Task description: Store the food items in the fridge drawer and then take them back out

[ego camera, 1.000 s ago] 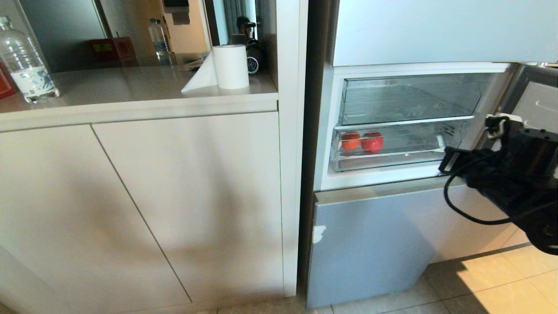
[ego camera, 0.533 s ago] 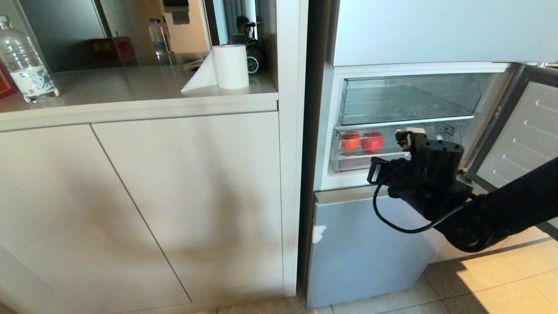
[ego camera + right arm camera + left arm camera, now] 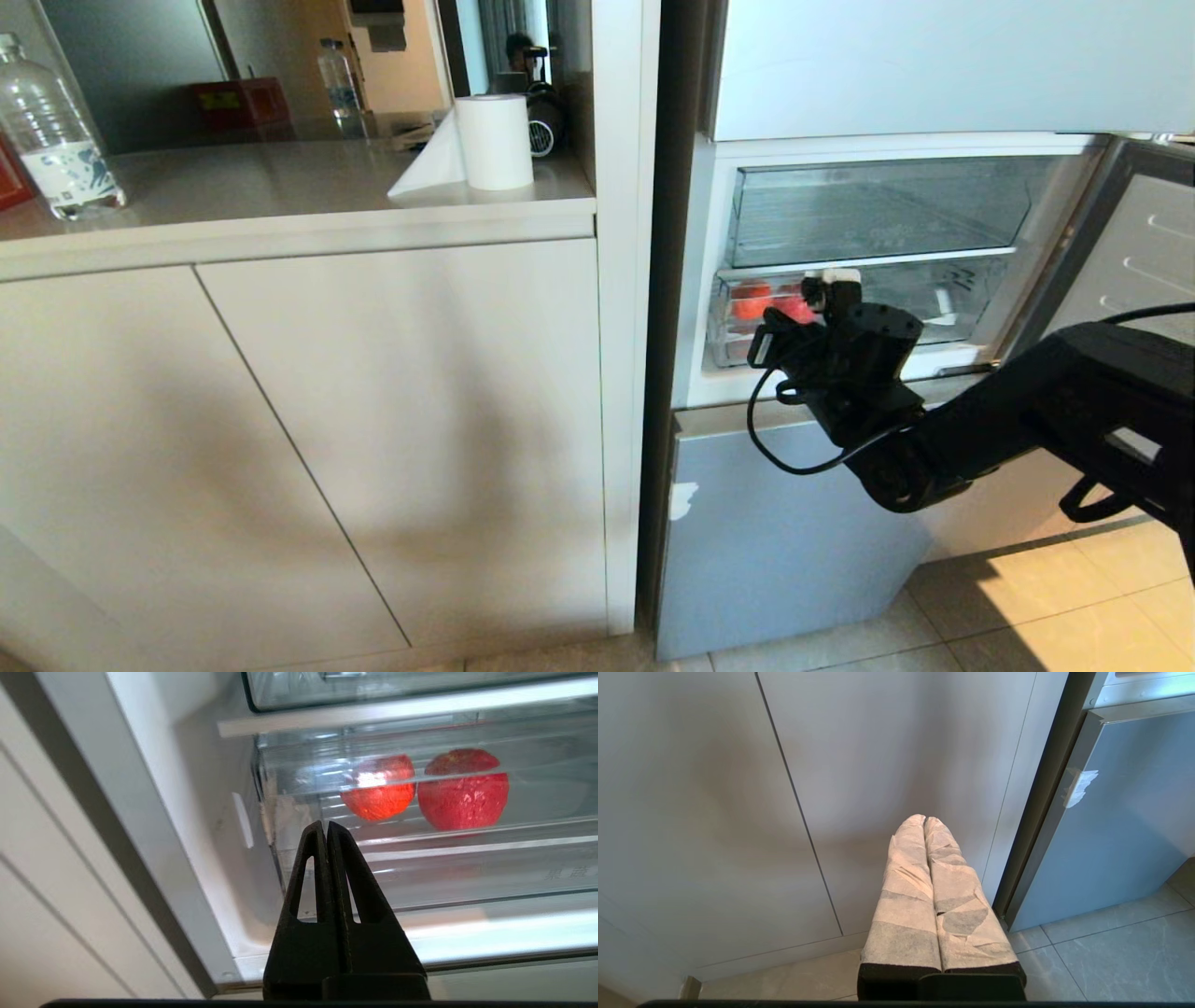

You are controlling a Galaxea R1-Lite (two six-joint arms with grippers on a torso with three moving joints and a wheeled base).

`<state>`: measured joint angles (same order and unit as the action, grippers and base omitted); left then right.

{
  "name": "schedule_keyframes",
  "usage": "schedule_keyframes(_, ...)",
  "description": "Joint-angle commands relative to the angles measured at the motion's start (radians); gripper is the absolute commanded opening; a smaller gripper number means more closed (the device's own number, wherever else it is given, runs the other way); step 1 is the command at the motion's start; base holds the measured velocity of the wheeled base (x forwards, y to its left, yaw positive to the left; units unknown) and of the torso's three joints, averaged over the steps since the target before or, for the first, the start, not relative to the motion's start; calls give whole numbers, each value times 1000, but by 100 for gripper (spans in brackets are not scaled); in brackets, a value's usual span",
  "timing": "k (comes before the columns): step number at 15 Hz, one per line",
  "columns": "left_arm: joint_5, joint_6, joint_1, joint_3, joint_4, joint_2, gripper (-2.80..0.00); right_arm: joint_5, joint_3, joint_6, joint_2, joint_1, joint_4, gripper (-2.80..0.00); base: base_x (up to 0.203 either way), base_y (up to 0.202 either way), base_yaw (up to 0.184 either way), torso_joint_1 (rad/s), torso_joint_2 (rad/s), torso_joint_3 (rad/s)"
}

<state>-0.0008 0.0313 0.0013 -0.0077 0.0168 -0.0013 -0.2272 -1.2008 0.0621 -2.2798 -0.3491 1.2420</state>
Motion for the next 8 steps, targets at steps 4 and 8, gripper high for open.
schedule_keyframes(4, 1, 1, 0, 0, 0, 0, -280, 0, -32, -7, -40, -1, 10, 0, 0, 0, 0, 0, 0, 0)
schedule_keyframes(8, -1, 0, 0, 0, 0, 0, -280, 6, -109, -6, -76, 1, 9, 0, 0, 0, 0, 0, 0, 0)
